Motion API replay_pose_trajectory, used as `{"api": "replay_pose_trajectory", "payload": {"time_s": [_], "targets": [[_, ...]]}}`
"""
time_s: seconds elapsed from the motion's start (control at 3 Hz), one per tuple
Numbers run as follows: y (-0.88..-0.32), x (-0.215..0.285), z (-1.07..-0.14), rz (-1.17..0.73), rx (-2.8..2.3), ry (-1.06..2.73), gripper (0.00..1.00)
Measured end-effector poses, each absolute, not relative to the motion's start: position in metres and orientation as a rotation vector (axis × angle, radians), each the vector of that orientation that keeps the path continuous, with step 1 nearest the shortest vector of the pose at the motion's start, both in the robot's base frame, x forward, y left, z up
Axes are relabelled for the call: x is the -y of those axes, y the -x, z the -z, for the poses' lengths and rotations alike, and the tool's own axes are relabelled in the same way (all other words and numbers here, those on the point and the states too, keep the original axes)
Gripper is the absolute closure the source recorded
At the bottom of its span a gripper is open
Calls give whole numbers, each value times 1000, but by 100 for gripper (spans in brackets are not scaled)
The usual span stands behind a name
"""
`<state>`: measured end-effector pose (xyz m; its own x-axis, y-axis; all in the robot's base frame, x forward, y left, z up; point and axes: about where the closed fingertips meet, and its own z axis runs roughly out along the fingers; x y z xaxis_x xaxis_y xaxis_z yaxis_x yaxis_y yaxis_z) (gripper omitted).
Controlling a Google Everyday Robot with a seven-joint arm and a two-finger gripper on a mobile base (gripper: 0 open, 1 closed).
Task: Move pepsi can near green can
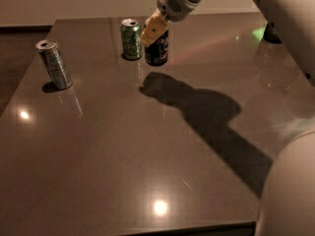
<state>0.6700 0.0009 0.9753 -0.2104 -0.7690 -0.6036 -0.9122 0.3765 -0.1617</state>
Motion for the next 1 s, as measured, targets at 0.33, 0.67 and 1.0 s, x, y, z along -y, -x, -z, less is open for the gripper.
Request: {"api": "replay_pose_trajectory", "payload": {"time_s": [0.33,0.67,1.0], "targets": [[-701,2,-961,-294,-2068,1393,100],[-721,0,-949,-296,-2093,1367,100],[-738,-5,-939,-310,-2109,1349,100]]}}
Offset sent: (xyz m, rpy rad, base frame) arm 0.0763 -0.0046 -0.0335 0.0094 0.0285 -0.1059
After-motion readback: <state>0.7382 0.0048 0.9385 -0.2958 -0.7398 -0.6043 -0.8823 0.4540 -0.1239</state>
